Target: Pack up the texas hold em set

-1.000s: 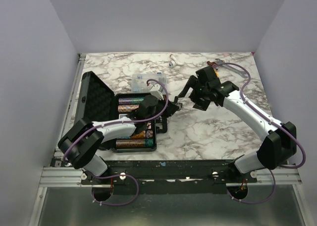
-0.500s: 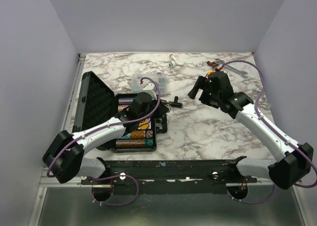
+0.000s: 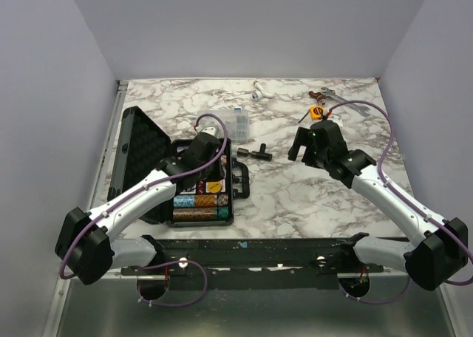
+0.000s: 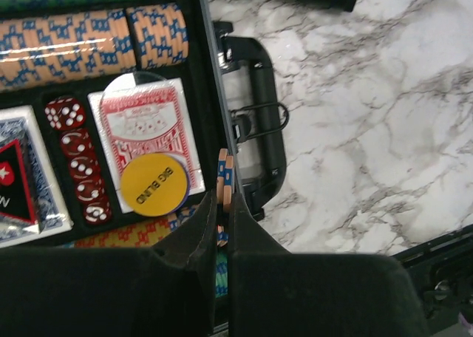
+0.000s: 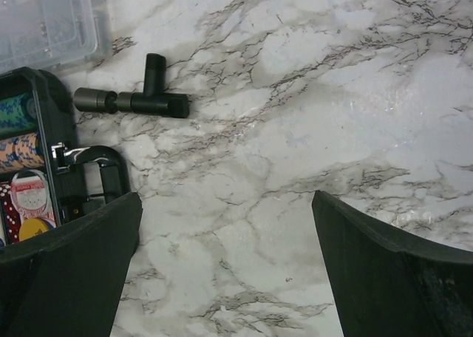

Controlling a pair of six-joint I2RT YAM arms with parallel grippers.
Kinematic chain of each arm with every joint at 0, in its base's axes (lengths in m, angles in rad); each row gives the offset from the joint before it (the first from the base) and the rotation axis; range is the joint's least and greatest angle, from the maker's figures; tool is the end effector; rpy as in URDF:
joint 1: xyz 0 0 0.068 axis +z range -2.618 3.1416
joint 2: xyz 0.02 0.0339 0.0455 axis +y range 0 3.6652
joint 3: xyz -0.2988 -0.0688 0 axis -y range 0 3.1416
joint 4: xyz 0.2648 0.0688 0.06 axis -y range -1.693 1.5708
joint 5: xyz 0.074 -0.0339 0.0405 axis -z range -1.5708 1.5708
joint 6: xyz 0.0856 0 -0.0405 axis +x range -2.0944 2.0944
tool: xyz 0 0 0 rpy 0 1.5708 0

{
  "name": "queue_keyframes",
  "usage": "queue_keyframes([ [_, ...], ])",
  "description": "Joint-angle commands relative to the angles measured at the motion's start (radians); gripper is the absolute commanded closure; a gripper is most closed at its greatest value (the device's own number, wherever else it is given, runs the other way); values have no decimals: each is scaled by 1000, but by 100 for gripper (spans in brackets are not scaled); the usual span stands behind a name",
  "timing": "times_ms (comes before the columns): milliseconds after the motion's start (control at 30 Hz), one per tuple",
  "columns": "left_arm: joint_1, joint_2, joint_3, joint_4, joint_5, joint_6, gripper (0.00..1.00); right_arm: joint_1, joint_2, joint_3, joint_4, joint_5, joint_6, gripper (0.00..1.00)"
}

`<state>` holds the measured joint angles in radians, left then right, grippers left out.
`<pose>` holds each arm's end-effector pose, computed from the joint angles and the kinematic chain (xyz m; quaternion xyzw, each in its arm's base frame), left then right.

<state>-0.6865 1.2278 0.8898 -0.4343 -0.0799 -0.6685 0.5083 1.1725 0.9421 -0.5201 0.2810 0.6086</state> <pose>0.2390 -0.1870 0.2525 -0.0072 0.9207 -0.2148 0.3257 0.2648 0.1203 0.2803 0.1013 0.9041 0.1003 0.4029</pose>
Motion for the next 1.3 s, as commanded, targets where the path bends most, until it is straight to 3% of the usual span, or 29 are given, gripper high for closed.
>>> queue_keyframes([
  [0, 3, -4, 28, -181, -57, 5, 100, -4, -1, -20, 24, 13, -10, 0],
  [300, -41, 74, 49, -256, -43, -40, 100, -4, 45, -35, 27, -14, -14, 0],
  [500, -89, 143, 108, -369, -108, -34, 100, -4, 61, -28, 23, -15, -3, 0],
  [1133, -115, 217, 90, -344, -106, -77, 100, -4, 106, -59, 52, -83, 23, 0],
  [1267, -115, 231, 103, -361, -118, -79, 84, -4, 96, -82, 58, -98, 34, 0],
])
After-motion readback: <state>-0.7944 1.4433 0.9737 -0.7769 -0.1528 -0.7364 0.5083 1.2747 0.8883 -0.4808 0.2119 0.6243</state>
